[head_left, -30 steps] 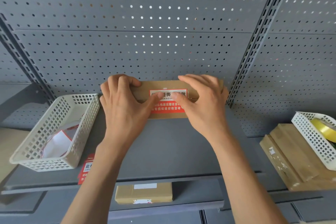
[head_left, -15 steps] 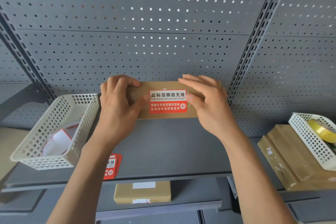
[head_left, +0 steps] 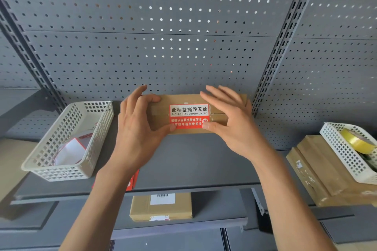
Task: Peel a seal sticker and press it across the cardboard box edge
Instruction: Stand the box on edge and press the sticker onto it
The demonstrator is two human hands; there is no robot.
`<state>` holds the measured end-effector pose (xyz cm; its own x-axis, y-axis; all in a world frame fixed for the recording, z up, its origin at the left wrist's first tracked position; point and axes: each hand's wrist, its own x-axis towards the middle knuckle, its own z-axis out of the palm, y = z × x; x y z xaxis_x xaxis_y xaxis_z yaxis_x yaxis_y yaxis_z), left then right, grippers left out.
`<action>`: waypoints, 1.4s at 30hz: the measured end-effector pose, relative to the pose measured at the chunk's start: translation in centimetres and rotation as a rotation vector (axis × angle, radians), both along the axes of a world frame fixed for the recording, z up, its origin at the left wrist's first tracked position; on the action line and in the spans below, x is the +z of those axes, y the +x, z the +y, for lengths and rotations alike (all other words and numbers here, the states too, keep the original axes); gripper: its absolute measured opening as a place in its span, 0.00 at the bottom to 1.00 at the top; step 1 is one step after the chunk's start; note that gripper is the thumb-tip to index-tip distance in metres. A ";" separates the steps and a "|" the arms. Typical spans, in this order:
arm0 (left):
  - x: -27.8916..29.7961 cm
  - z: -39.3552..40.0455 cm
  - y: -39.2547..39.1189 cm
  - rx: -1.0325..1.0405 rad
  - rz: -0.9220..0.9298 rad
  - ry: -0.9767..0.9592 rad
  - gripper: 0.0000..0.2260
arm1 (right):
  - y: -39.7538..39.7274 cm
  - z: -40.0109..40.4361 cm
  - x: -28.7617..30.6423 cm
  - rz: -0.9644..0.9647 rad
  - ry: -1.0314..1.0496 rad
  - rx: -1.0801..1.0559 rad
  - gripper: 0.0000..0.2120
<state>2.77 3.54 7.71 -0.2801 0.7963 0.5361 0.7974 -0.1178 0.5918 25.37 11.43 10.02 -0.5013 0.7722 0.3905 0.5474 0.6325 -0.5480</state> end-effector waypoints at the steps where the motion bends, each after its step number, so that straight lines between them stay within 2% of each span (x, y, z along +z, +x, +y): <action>1: -0.2 -0.2 0.0 -0.007 0.000 -0.003 0.32 | 0.1 -0.2 -0.1 -0.014 -0.001 0.002 0.36; 5: -1.1 -1.1 0.3 -0.029 0.006 -0.003 0.35 | 0.6 -0.8 -0.7 -0.077 0.013 0.013 0.40; 12: -3.5 -3.0 1.3 -0.040 -0.048 0.035 0.32 | 0.8 -2.8 -2.7 0.003 -0.043 0.010 0.33; 17: -6.4 -4.9 2.7 -0.048 -0.084 0.046 0.29 | 1.5 -4.7 -5.4 0.017 -0.061 -0.007 0.33; 24: -10.3 -6.0 3.1 -0.067 -0.068 -0.007 0.29 | 2.1 -5.8 -9.7 0.049 -0.099 -0.022 0.30; 31: -12.2 -6.1 3.0 -0.082 -0.050 0.016 0.24 | 2.0 -6.1 -11.9 0.056 -0.034 -0.039 0.29; 33: -12.4 -6.0 2.7 -0.086 -0.034 0.031 0.20 | 2.0 -6.1 -11.8 0.055 -0.031 -0.041 0.28; 38: -11.1 -6.2 1.1 -0.102 0.000 0.039 0.11 | 2.5 -5.8 -8.4 0.140 -0.244 -0.071 0.16; 42: -8.3 -5.8 0.1 -0.045 -0.176 -0.026 0.10 | 4.8 -6.1 -1.6 0.232 -0.327 -0.071 0.12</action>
